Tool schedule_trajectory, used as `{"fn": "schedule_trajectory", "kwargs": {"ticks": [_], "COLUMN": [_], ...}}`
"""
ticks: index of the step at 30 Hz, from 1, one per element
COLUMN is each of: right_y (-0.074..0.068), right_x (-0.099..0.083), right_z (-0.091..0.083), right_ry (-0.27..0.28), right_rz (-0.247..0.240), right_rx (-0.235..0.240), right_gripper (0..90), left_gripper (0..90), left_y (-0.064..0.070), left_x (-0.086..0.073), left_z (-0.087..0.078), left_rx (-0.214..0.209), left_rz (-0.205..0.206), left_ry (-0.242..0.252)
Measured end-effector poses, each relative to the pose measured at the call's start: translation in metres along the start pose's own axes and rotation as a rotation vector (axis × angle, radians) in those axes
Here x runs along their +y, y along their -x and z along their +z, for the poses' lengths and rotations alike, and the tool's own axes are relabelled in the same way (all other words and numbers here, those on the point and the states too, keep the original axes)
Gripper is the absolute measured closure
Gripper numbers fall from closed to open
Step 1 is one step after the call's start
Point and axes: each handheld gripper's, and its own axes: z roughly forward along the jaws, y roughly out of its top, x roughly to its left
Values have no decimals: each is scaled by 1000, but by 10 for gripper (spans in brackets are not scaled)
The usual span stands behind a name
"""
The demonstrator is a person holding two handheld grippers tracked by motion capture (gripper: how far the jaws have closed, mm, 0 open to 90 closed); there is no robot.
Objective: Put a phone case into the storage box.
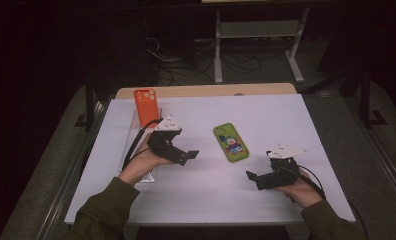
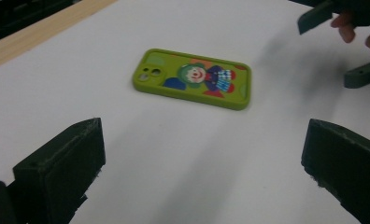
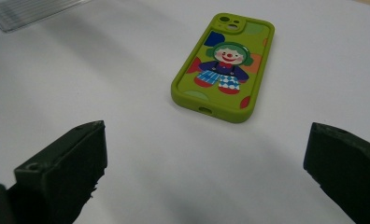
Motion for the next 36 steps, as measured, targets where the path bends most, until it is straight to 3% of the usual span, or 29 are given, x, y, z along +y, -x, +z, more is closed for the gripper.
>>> {"fn": "schedule_trajectory", "kwargs": {"ticks": [6, 9, 11, 13, 14, 19, 20, 23, 28, 36], "right_y": [1, 0, 0, 0, 0, 1, 2, 4, 7, 9], "right_x": [2, 3, 5, 7, 8, 14, 16, 21, 34, 54], "right_z": [2, 3, 4, 4, 5, 6, 6, 7, 9, 28], "right_ry": [-4, -6, -9, -12, -9, -17, -19, -23, -43, -106], "right_rz": [13, 29, 28, 34, 29, 40, 36, 48, 76, 116], "right_rx": [-13, -14, -14, -18, -21, -37, -38, -40, -44, -92], "right_gripper": [0, 0, 0, 0, 0, 0, 0, 0, 0, 0], "left_gripper": [0, 0, 0, 0, 0, 0, 0, 0, 0, 0], "left_y": [15, 17, 18, 21, 21, 21, 20, 20, 18, 16], "left_x": [-10, -17, -21, -25, -26, -30, -31, -32, -34, -34], "left_z": [10, 15, 20, 23, 24, 28, 28, 29, 30, 29], "left_rx": [-38, -34, -51, -52, -50, -77, -76, -81, -82, -88], "left_rz": [11, 32, 10, 32, 44, 21, 36, 13, 17, 23], "left_ry": [-1, -14, -26, -49, -58, -59, -65, -61, -61, -61]}}
